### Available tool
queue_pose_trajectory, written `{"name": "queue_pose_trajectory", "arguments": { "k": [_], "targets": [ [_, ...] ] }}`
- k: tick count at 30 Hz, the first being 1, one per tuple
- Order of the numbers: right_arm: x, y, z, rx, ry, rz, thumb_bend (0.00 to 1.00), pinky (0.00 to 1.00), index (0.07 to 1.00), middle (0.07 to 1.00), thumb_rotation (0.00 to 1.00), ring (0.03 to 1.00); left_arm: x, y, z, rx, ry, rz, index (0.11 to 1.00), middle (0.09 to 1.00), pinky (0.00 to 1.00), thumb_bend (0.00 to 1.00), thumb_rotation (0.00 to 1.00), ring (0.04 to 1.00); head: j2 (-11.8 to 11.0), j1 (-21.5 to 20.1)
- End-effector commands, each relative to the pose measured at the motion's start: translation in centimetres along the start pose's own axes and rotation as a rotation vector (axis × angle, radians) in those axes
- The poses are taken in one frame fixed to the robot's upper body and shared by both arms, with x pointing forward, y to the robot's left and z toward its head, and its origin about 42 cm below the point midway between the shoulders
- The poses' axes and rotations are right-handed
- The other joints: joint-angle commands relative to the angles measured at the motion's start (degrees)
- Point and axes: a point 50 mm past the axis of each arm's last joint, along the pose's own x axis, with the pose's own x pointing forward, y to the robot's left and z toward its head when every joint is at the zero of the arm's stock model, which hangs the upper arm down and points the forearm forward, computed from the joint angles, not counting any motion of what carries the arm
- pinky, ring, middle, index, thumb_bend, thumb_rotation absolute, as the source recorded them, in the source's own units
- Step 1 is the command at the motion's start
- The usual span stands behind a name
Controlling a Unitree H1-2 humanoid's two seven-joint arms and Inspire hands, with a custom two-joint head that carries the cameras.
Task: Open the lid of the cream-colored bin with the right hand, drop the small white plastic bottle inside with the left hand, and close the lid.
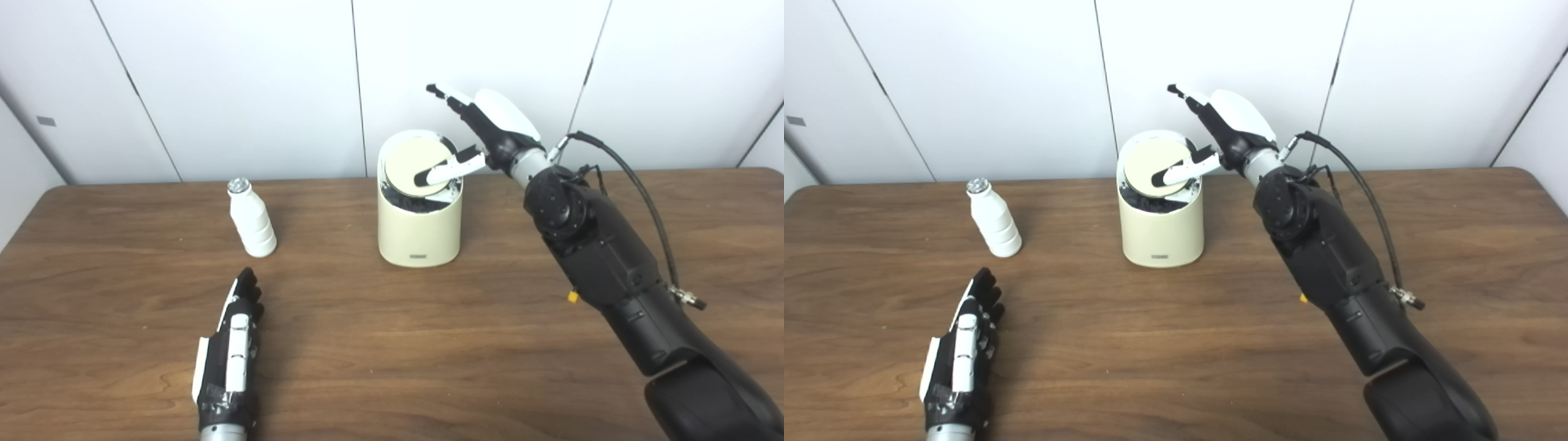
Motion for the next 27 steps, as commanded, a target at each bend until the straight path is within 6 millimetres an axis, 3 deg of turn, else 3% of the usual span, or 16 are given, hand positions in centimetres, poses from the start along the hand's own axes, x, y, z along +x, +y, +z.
{"name": "queue_pose_trajectory", "arguments": {
  "k": [1, 4, 5, 11, 15, 17, 22, 27],
  "targets": [
    [0.5, -3.3, 2.5, 0.038, -0.058, -0.088, 0.79, 0.81, 0.929, 0.934, 0.49, 0.899, 0.0, -0.2, 0.0, -0.004, -0.030, -0.005, 0.972, 0.981, 1.00, 0.47, 0.89, 0.984, 0.1, -0.1],
    [-0.1, -4.6, 2.7, 0.090, -0.058, -0.124, 0.75, 0.75, 0.928, 0.932, 0.55, 0.882, 0.0, -0.1, 0.1, 0.000, -0.031, -0.004, 0.969, 0.978, 1.00, 0.46, 0.90, 0.980, 0.3, -0.5],
    [-0.4, -5.0, 2.5, 0.116, -0.057, -0.130, 0.75, 0.75, 0.921, 0.924, 0.64, 0.881, 0.0, -0.2, 0.2, -0.003, -0.030, -0.002, 0.967, 0.977, 1.00, 0.45, 0.90, 0.978, 0.3, -0.5],
    [-1.9, -6.4, 1.4, 0.289, -0.028, -0.132, 0.63, 0.82, 0.912, 0.910, 0.83, 0.901, -0.1, -0.1, 0.3, 0.009, -0.027, 0.000, 0.966, 0.974, 1.00, 0.44, 0.91, 0.979, 0.3, -0.4],
    [-2.9, -6.6, 0.3, 0.401, 0.027, -0.105, 0.63, 0.86, 0.930, 0.949, 0.90, 0.940, -0.1, 0.0, 0.3, 0.006, -0.029, -0.001, 0.968, 0.977, 1.00, 0.45, 0.90, 0.983, 0.5, -0.4],
    [-3.8, -6.4, -0.3, 0.482, 0.030, -0.087, 0.62, 0.93, 0.942, 0.956, 0.89, 0.955, -0.1, 0.0, 0.3, 0.003, -0.027, 0.002, 0.964, 0.973, 1.00, 0.46, 0.90, 0.981, 0.6, -0.5],
    [-7.0, -5.4, -2.6, 0.625, 0.041, -0.084, 0.67, 0.99, 0.926, 0.970, 0.89, 0.970, -0.1, 0.3, 0.4, 0.003, -0.025, 0.015, 0.956, 0.968, 1.00, 0.47, 0.91, 0.979, 0.7, -0.8],
    [-10.7, -4.3, -4.9, 0.709, 0.075, -0.100, 0.65, 1.00, 0.947, 0.987, 0.97, 0.986, 0.0, 0.9, 0.3, -0.001, -0.035, 0.008, 0.957, 0.972, 1.00, 0.48, 0.92, 0.984, 1.1, -0.7]
  ]
}}
